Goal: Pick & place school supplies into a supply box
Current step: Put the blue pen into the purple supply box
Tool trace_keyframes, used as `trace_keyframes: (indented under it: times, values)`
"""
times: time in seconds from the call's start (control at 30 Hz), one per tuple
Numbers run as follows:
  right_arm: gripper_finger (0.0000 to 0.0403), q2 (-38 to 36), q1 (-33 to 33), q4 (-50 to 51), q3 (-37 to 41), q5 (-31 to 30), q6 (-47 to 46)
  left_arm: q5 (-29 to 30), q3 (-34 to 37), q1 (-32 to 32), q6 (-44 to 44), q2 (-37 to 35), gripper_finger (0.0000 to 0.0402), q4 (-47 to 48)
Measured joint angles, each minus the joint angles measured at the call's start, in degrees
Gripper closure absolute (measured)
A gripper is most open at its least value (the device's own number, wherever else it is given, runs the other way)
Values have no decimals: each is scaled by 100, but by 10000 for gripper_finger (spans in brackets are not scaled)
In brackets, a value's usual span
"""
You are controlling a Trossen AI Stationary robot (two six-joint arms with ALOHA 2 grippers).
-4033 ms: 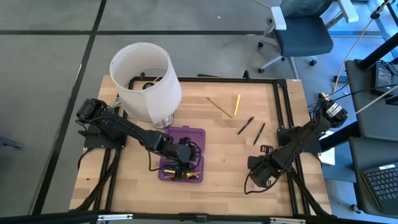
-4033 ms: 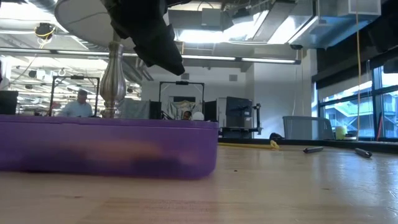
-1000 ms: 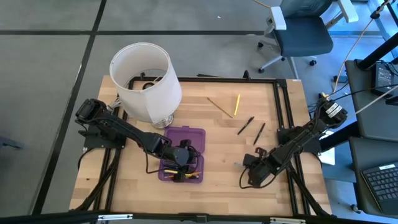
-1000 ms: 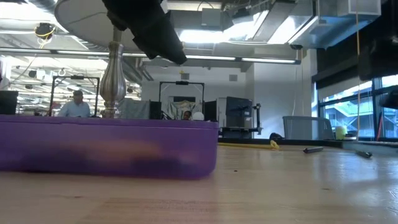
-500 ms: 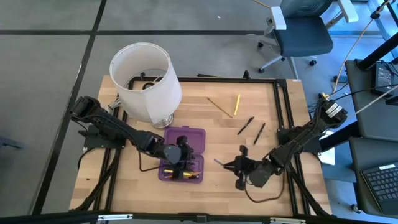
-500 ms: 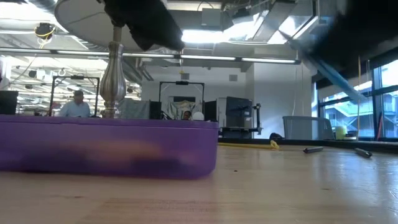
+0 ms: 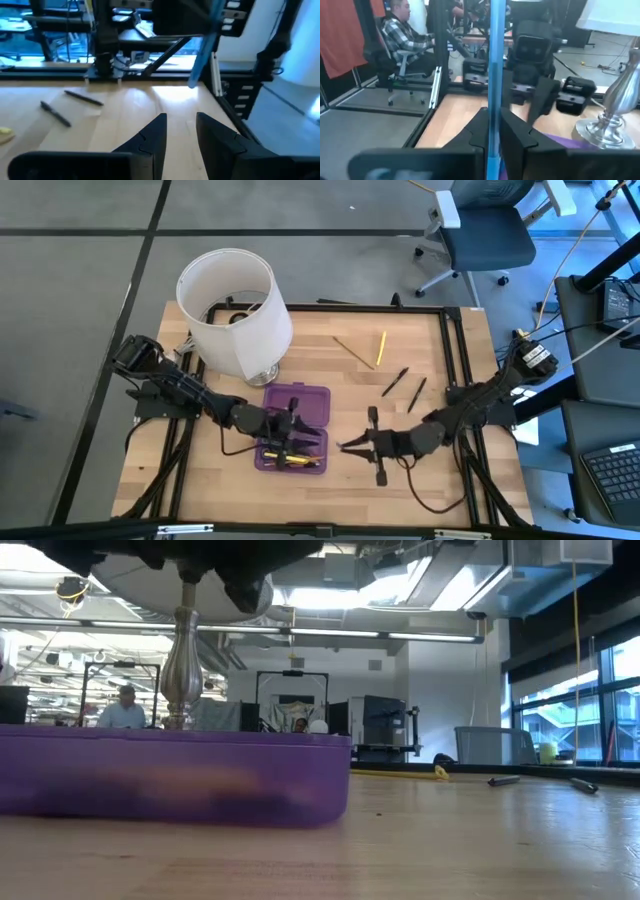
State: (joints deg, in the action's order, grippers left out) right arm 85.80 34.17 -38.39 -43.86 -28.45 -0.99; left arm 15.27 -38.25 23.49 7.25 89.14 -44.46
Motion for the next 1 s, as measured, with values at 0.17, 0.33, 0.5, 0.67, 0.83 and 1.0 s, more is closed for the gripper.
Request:
trace_keyframes:
  times: [0.17,0.33,0.5,0.67,0.83,1.0]
  values:
    - [366,81,-360,-259,0,345,-10,-459,10,-39,92,0,296,-86]
    - [366,366,-664,-839,2,946,-2,-409,10,-39,79,0,254,-87]
    - [366,480,-754,-1040,2,1067,-19,-248,10,-39,41,0,210,-81]
    - [366,566,-751,-1348,2,1074,1,-238,10,-39,-127,0,200,-112]
    - [366,726,-847,-1683,2,1074,1,-71,8,-48,-203,0,207,-276]
    - [366,1015,-961,-1766,-236,1089,1,-10,5,-60,-205,0,214,-377]
